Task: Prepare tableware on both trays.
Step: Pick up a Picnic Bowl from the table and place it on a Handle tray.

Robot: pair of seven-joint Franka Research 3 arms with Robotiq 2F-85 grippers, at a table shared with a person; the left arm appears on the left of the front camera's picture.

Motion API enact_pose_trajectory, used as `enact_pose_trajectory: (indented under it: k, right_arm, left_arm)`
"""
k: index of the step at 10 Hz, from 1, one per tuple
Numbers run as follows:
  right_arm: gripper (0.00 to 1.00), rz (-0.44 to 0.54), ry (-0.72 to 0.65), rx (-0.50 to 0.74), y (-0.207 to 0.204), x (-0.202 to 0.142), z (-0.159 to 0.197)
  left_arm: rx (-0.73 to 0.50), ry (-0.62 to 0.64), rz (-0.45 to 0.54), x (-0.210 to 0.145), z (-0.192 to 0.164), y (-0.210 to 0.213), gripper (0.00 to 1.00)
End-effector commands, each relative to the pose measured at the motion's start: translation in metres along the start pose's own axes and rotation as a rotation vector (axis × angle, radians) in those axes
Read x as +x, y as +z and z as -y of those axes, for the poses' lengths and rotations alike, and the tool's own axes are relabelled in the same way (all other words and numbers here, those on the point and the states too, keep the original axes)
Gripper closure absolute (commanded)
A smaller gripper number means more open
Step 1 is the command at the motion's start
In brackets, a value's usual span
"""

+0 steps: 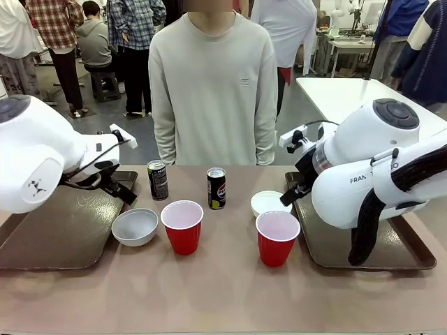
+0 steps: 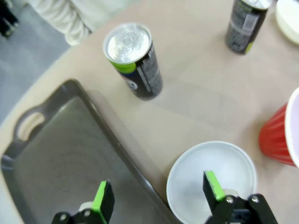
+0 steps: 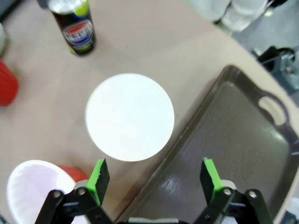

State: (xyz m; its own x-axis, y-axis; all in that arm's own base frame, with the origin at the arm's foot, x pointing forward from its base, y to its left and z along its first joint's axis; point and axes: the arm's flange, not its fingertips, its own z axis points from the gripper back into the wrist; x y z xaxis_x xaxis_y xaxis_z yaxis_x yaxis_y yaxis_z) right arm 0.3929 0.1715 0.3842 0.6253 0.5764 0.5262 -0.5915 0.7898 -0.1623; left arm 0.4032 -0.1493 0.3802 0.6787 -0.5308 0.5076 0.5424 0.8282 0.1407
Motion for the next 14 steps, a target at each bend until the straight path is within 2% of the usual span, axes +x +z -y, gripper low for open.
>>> enact_pose_trajectory:
  k: [1,2,4,5,6,7,8,9,10,11,12,13,14]
  right_arm:
    - [0.00,-0.001,-0.039,0.112,0.072,-0.009,-0.032]
    - [0.00,-0.044,-0.026,0.149,0.099,-0.030,-0.048]
    - [0.00,-0.178,-0.027,0.214,0.131,-0.092,-0.078]
    - [0.00,-0.315,-0.025,0.291,0.127,-0.138,-0.097]
    - [0.00,-0.371,-0.060,0.344,0.118,-0.164,-0.106]
    - [0.00,-0.384,-0.031,0.337,0.110,-0.166,-0.107]
    - [0.00,-0.418,0.070,0.054,0.100,-0.137,-0.092]
    - [0.00,-0.382,-0.015,0.325,0.140,-0.032,-0.086]
    - [0.00,-0.382,-0.015,0.325,0.140,-0.032,-0.086]
    - [0.00,-0.426,0.016,0.249,0.136,-0.037,-0.083]
    - [0.00,-0.376,-0.134,0.468,0.130,-0.052,-0.052]
    - [0.00,-0.297,-0.227,0.584,0.139,-0.082,-0.018]
    - [0.00,-0.231,-0.304,0.688,0.147,-0.110,0.003]
  left_arm:
    - [-0.001,-0.075,0.038,-0.035,0.005,0.088,0.00]
    - [-0.065,-0.109,0.008,-0.055,0.005,0.119,0.00]
    - [-0.180,-0.153,-0.082,-0.108,0.016,0.147,0.00]
    - [-0.274,-0.173,-0.144,-0.138,0.025,0.149,0.00]
    - [-0.320,-0.183,-0.185,-0.154,0.033,0.143,0.00]
    - [-0.333,-0.179,-0.227,-0.157,0.040,0.129,0.00]
    - [-0.104,-0.102,-0.250,-0.138,0.042,0.111,0.00]
    - [-0.325,-0.178,-0.203,-0.043,0.003,0.172,0.00]
    - [-0.325,-0.178,-0.203,-0.043,0.003,0.172,0.00]
    - [-0.275,-0.153,-0.248,-0.044,0.003,0.168,0.00]
    - [-0.600,0.020,-0.155,-0.052,-0.023,0.161,0.00]
    - [-0.779,0.142,-0.106,-0.069,-0.049,0.157,0.00]
    - [-0.908,0.235,-0.110,-0.085,-0.062,0.154,0.00]
